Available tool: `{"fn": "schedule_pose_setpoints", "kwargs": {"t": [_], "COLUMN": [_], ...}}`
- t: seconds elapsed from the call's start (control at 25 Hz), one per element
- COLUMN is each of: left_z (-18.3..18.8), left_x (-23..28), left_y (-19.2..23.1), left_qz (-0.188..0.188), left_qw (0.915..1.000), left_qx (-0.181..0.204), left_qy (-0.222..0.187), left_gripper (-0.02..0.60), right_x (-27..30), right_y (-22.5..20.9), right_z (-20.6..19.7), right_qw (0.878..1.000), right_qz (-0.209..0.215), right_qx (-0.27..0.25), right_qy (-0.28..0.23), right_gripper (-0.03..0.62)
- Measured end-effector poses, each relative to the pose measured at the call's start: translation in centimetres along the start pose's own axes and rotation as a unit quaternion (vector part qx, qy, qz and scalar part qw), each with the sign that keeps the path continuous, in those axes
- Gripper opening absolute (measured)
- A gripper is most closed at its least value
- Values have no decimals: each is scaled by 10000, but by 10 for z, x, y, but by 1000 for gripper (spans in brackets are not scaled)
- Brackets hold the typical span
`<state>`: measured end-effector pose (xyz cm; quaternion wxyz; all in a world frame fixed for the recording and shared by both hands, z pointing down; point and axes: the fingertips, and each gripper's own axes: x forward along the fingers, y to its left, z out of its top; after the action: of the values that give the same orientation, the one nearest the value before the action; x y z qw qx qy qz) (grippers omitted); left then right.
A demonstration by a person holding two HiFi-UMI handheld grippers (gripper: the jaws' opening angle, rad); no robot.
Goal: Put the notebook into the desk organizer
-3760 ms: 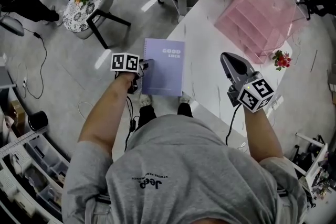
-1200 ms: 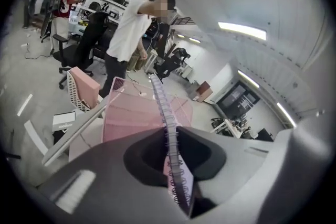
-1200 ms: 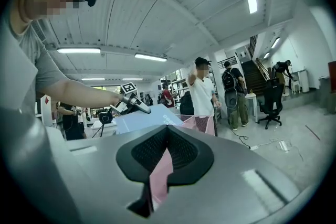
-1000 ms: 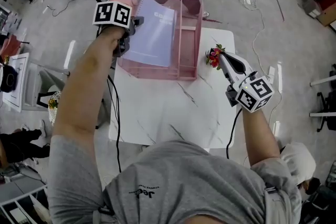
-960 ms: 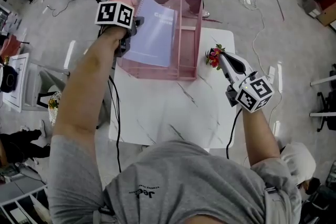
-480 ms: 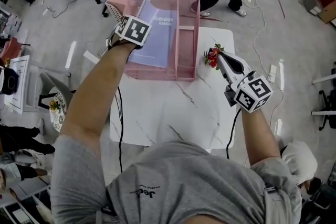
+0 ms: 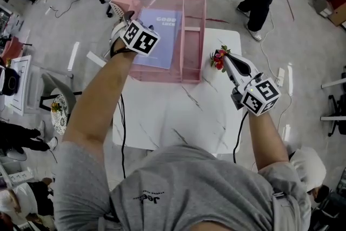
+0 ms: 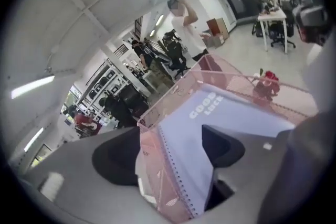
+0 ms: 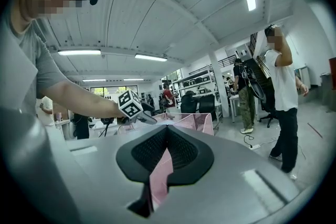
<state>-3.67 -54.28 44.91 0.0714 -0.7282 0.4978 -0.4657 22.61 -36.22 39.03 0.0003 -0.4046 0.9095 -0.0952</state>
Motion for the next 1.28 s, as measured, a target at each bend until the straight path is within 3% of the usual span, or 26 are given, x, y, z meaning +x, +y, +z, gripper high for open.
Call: {"fn": "schedule_pose_setpoints", "kwargs": {"t": [0.2,0.48,0.6,0.92,1.28], "left_z": [28,24,9,-66,-202], "left_x": [-52,-129,-168,-265,-369], "left_y": [8,33,43,61,83], "left_qz": [-333,-530,-518,-339,306], "left_qw": [9902,9612,9468,9215,8915], "left_qx": [-969,-1816,-2135,-2625,-3317], "left_qy": [-949,-2008,-2353,-2842,-3071], "left_gripper": [420,413,365,251,157], "right_x": [1,16,26,66,126], "right_y": [7,39,60,139,264], "right_z": [10,30,39,56,49], "right_qw": [9999,9991,9983,9939,9817], "right_qz": [63,285,427,930,1757], "right_qx": [-96,-291,-376,-570,-725], "right_qy": [-50,-106,-147,-175,-71], "right_gripper": [3,2,2,2,2]}}
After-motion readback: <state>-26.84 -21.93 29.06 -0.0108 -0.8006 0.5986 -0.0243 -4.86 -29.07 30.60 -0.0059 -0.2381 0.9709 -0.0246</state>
